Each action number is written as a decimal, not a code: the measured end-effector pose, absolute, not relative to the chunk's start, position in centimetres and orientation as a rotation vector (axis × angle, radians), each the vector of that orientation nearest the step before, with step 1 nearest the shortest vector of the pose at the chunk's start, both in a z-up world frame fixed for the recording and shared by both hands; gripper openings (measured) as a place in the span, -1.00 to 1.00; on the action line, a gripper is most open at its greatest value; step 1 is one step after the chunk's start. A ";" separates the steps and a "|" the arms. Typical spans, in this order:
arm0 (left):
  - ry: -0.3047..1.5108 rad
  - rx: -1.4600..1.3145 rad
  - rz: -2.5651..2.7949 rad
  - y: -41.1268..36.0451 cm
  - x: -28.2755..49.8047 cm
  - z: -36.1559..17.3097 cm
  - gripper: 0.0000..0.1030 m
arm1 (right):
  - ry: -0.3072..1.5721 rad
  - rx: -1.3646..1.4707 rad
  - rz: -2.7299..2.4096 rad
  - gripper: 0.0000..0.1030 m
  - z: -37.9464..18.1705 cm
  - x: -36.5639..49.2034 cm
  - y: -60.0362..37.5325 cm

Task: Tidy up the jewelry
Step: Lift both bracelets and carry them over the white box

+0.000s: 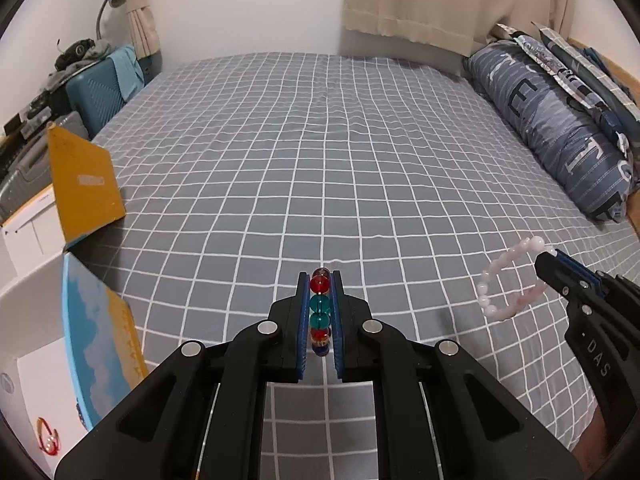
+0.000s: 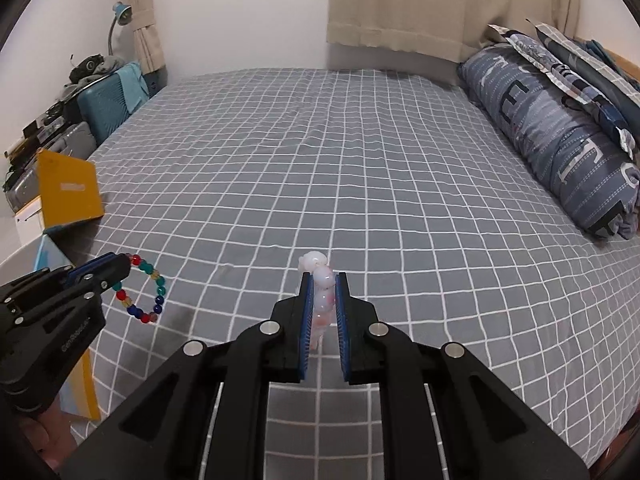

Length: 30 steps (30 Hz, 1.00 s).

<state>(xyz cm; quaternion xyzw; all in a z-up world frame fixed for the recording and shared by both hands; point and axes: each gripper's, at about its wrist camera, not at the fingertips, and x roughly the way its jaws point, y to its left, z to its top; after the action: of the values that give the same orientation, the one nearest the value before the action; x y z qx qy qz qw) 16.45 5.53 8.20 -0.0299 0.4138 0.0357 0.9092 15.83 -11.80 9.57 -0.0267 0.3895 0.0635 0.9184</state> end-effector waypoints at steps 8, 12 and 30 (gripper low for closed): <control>0.830 -0.062 0.085 6.2 14.1 9.6 -0.82 | 0.767 -0.054 0.152 -0.80 11.2 12.9 -10.3; 0.830 -0.075 0.077 6.7 13.2 10.3 -0.82 | 0.749 -0.050 0.164 -0.80 12.6 11.6 -9.6; 0.774 -0.108 0.215 14.6 7.2 15.0 -0.82 | 0.725 -0.075 0.332 -0.80 16.3 8.5 -0.2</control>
<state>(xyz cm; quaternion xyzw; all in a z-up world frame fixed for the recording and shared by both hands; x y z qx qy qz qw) 7.19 14.56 15.01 -0.0526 0.3763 0.1046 0.9191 8.53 -0.19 16.27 -0.0366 0.3531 0.1618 0.9208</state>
